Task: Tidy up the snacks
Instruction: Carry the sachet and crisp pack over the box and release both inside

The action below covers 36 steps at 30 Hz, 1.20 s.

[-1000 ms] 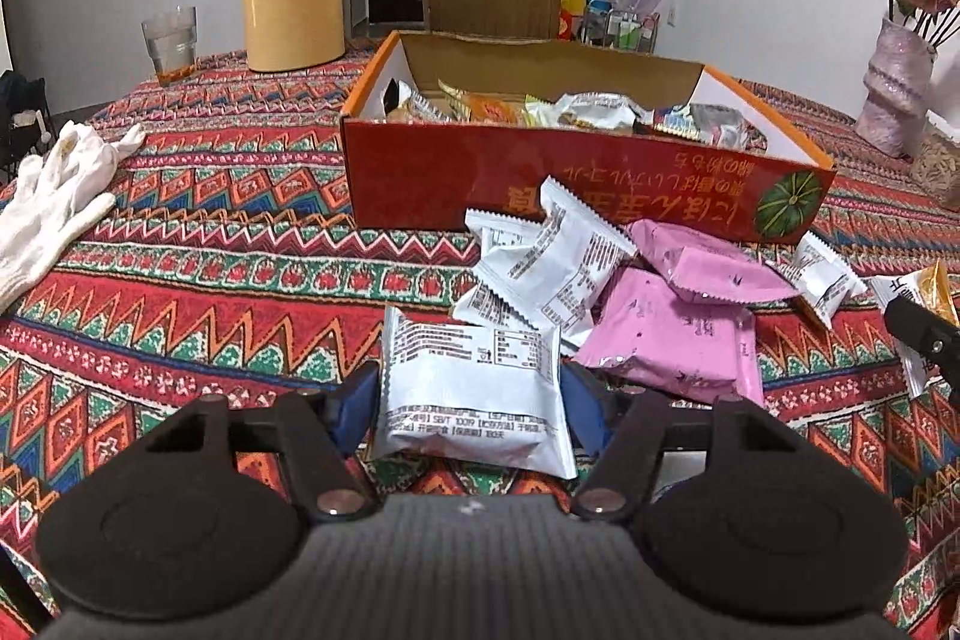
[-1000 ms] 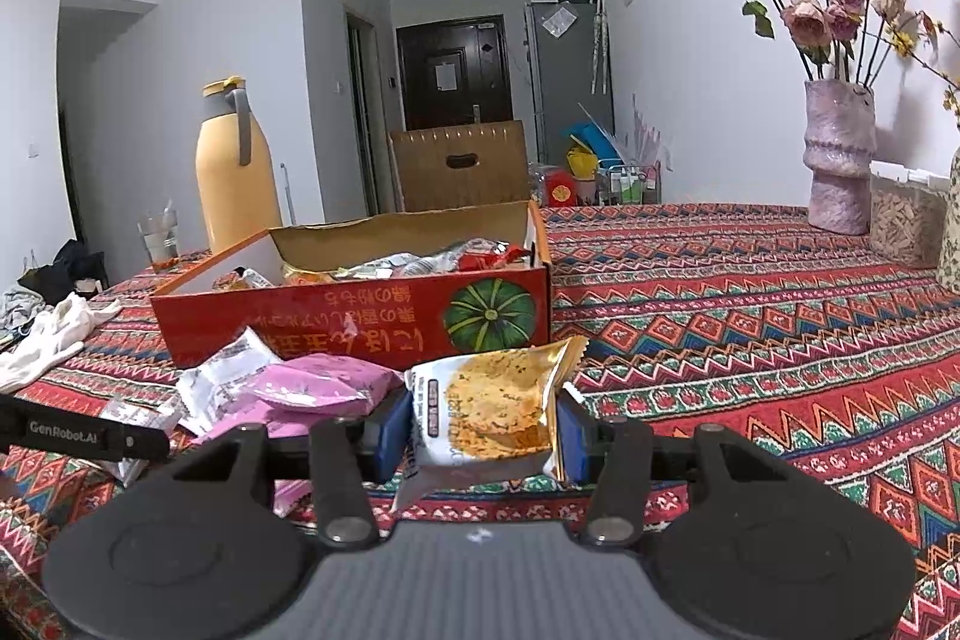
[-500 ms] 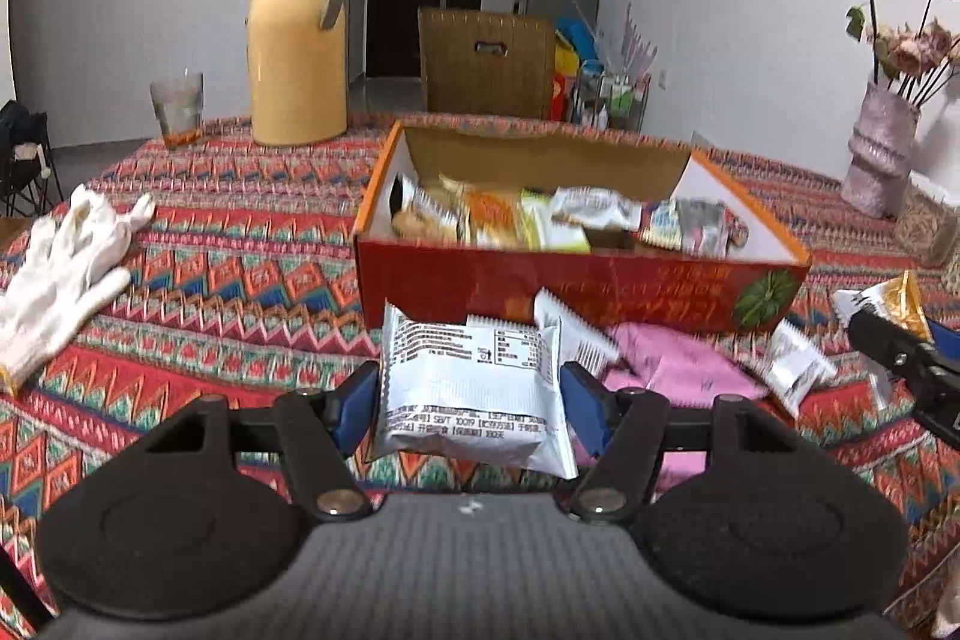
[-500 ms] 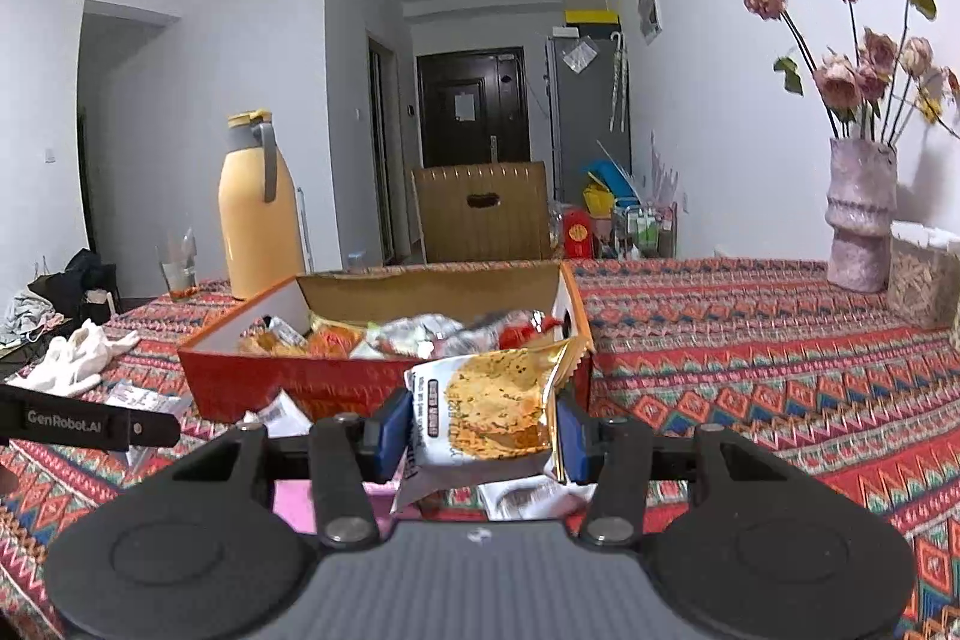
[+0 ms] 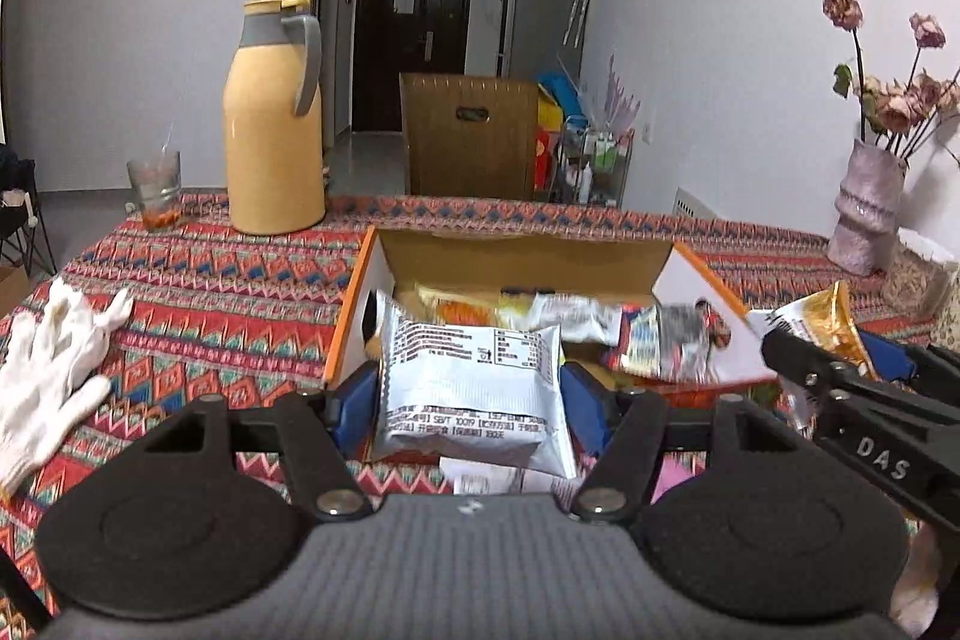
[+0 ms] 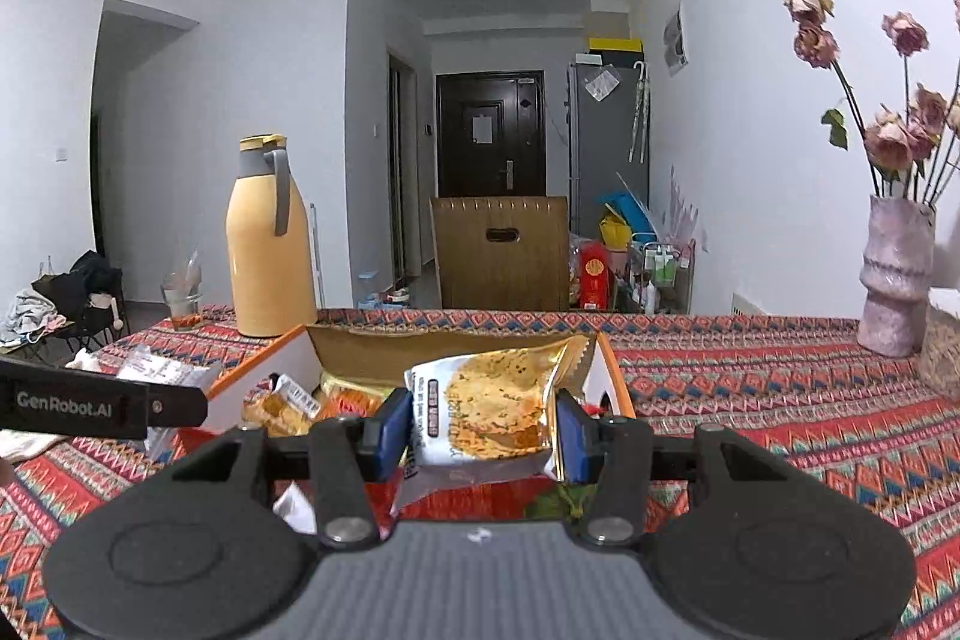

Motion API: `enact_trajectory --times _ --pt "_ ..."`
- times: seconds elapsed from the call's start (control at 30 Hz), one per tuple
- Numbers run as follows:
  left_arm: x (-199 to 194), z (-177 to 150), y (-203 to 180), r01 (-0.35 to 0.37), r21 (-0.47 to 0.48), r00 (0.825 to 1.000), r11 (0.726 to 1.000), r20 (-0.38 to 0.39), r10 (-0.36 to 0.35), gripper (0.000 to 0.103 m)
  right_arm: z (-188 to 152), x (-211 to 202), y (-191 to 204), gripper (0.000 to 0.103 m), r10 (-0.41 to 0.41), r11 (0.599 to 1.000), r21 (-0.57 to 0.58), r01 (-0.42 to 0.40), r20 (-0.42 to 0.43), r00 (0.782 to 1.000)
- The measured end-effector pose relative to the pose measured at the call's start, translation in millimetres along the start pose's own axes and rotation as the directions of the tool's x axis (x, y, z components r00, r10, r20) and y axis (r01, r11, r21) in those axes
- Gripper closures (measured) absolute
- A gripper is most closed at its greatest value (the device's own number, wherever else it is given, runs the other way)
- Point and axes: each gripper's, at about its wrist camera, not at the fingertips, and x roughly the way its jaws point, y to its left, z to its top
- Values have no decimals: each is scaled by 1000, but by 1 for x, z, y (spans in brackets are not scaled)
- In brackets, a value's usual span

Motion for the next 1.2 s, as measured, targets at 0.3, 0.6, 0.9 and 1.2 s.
enact_trajectory --times 0.3,0.6,0.9,1.2 --pt "32 29 3 -15 -28 1000 1000 17 15 37 25 43 5 54 -5 1000 -1 5 1 1000" --pt "71 49 2 -48 -42 998 998 43 50 37 33 90 4 54 -32 999 4 32 -16 999" --pt "103 44 9 -83 -54 995 995 49 86 37 22 114 -8 54 -59 997 42 61 -37 998" --pt "109 36 12 -86 -46 995 995 42 88 37 10 126 -1 54 -71 997 22 73 -75 995"
